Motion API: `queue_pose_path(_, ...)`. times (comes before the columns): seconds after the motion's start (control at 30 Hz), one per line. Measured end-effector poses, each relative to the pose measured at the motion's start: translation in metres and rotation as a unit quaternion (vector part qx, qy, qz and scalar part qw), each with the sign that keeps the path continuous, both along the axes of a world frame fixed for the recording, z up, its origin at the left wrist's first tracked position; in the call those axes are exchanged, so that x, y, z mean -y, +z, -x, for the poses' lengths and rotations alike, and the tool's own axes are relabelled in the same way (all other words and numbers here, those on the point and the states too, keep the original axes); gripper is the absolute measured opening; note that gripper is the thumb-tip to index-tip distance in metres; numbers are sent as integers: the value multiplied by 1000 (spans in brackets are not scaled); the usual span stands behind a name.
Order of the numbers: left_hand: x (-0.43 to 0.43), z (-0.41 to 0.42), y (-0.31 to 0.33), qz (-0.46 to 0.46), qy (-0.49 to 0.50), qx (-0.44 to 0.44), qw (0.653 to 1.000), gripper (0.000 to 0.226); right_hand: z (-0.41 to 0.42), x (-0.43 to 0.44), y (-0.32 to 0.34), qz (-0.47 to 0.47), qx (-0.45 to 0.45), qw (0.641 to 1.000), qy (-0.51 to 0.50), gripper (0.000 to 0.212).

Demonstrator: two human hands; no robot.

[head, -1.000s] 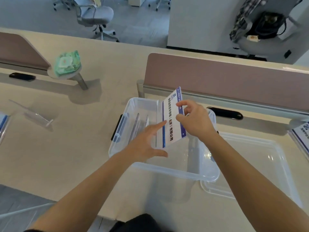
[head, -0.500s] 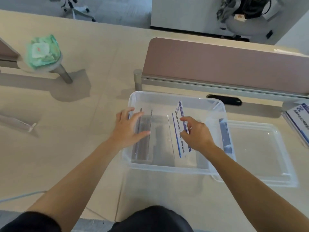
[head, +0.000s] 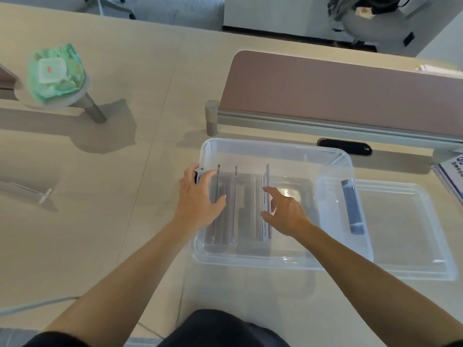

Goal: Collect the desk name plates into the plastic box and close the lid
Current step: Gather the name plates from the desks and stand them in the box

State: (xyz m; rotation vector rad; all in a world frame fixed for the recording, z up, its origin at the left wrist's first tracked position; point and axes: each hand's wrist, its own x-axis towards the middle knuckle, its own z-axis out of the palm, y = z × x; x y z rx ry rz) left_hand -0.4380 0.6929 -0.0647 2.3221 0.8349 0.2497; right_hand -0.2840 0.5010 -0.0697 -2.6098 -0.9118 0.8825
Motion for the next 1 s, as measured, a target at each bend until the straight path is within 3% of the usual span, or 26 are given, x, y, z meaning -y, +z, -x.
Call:
queue_pose_path(0.13,2,0,1,1,20,5,1000,59,-32,20,3,-30,-130,990,36,100)
queue_pose_path(0.3,5,-3,4,-11,29,-30,999,59,-44,24,-3,-35,-177,980,82,117)
queue_pose_path(0.73,8,-4,13,-18,47,-59,997,62,-32,14,-34,-136,-321,935,66,120)
queue_pose_path(1.0,9,-5,15,-12,48,-60,997,63,-15,0,-33,-129,-327,932,88,114)
